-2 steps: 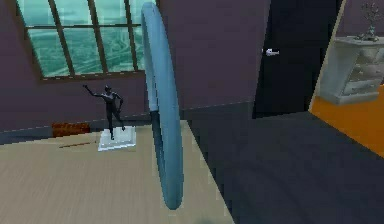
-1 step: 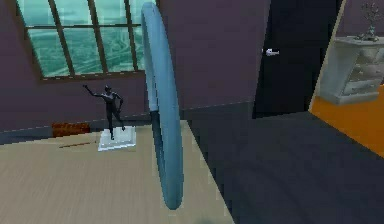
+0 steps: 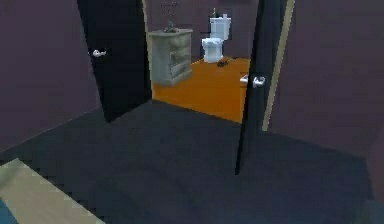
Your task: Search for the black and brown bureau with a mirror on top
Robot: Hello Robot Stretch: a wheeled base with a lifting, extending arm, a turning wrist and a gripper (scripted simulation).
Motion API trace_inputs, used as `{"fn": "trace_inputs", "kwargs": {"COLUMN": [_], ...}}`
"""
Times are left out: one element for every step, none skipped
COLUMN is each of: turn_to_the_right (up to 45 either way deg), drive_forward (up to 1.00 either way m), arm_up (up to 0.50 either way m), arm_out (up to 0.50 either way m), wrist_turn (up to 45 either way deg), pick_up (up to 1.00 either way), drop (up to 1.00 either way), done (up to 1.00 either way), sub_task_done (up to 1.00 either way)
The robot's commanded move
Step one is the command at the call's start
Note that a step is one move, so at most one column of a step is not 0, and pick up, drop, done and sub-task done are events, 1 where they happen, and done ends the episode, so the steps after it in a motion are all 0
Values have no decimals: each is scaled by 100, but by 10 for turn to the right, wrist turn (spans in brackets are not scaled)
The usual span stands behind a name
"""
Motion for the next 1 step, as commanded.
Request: {"fn": "trace_inputs", "kwargs": {"turn_to_the_right": [150], "drive_forward": [0], "arm_up": [0], "arm_out": [0], "wrist_turn": [0], "pick_up": [0], "drop": [0], "done": [0], "sub_task_done": [0]}}
